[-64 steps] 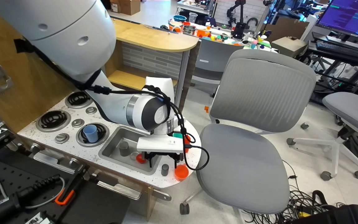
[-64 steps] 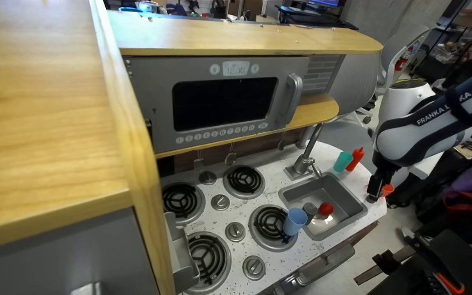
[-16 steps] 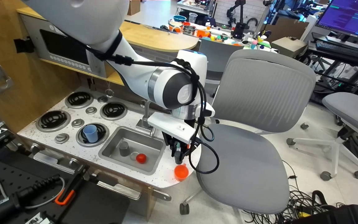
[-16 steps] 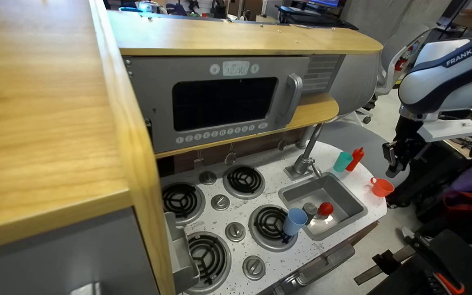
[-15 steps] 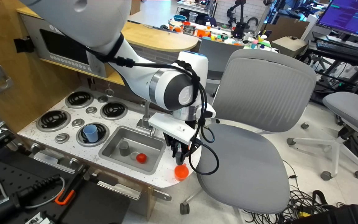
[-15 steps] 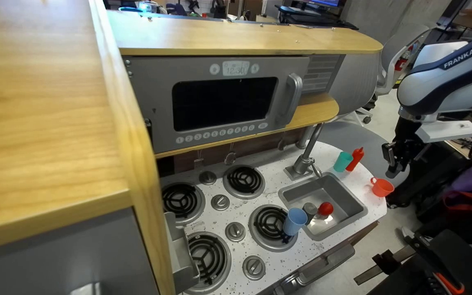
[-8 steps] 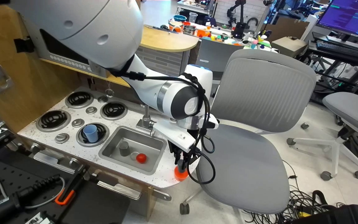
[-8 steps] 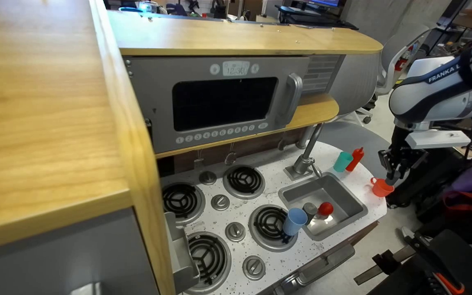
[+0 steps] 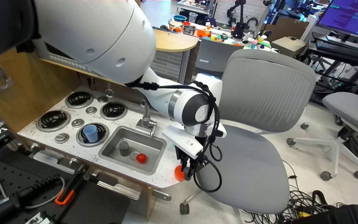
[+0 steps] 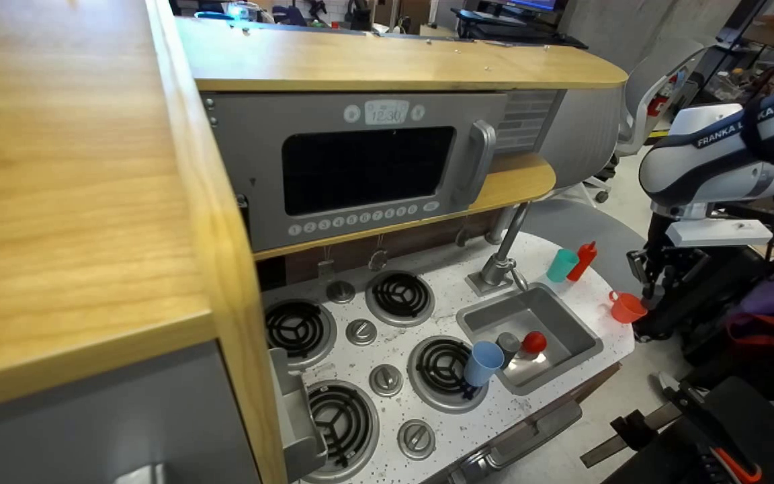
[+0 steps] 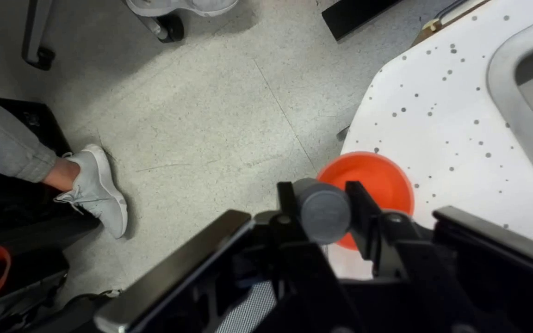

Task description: Put the gray object that is near the orange cup in the orange cup

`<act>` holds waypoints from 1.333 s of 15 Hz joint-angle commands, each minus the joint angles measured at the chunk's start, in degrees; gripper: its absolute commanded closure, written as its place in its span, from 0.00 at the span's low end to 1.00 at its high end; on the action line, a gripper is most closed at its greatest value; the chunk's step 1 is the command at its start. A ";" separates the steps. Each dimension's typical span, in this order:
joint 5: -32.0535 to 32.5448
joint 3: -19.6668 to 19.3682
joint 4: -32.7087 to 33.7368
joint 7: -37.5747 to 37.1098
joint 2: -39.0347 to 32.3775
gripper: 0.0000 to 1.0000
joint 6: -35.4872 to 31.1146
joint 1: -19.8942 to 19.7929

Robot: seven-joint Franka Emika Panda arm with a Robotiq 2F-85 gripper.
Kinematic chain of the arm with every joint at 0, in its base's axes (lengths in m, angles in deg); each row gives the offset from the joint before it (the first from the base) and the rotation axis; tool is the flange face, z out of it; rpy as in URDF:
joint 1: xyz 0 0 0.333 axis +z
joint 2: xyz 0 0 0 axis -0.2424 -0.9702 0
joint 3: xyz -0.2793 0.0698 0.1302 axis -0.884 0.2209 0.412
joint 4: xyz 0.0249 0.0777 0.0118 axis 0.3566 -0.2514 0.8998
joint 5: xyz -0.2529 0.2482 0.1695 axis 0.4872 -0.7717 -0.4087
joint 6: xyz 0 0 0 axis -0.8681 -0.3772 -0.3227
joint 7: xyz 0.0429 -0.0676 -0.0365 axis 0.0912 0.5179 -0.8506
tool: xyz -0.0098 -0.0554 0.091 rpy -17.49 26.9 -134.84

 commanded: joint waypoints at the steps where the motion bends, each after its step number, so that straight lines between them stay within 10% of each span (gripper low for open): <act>1: -1.94 1.33 5.63 0.93 -2.99 0.92 4.20 -0.27; 20: -2.80 4.04 11.00 4.52 -3.88 0.92 10.49 -2.20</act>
